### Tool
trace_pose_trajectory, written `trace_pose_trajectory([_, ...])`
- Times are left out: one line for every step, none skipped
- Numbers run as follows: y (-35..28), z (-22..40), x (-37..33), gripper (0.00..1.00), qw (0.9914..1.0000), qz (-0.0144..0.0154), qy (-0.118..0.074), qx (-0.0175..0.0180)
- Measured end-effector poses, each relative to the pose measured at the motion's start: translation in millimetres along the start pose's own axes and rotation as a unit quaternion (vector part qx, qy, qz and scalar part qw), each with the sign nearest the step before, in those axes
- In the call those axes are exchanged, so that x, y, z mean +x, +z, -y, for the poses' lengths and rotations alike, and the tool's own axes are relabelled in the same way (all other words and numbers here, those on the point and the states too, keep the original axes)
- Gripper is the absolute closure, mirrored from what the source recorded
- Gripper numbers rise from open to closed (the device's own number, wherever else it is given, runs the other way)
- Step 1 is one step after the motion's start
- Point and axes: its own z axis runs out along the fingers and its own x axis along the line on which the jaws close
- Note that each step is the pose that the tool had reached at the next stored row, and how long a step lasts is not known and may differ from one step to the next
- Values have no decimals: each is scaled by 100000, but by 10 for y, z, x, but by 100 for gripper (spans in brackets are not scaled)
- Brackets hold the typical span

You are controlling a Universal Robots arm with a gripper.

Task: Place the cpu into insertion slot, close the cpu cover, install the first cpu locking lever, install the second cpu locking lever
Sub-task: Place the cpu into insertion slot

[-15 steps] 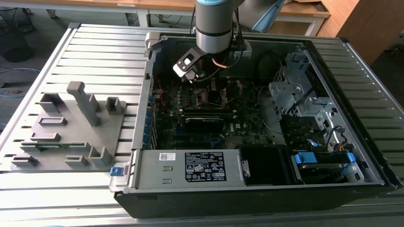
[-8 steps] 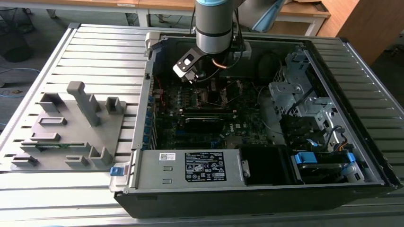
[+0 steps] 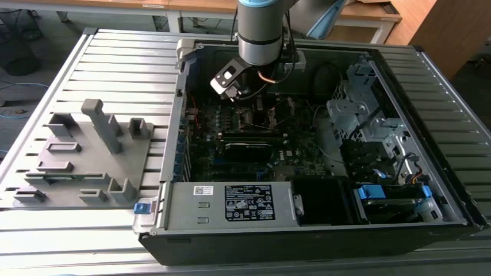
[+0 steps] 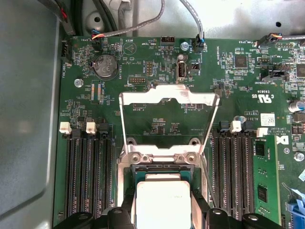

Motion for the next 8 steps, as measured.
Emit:
trace_pose_trajectory([0, -2, 0, 46, 100000, -4, -122, -1])
trace_pose_trajectory([0, -3, 0, 46, 100000, -18, -262, -5])
trace_pose_trajectory([0, -3, 0, 46, 99999, -41, -421, -9])
trace_pose_trajectory([0, -3, 0, 46, 99998, -66, -611, -14])
trace_pose_trajectory([0, -4, 0, 46, 99997, -88, -826, -21])
trace_pose_trajectory([0, -4, 1, 46, 99994, -123, -1054, -25])
trace_pose_trajectory([0, -4, 1, 46, 99992, -143, -1286, -31])
trace_pose_trajectory([0, -4, 0, 46, 99989, -164, -1484, -33])
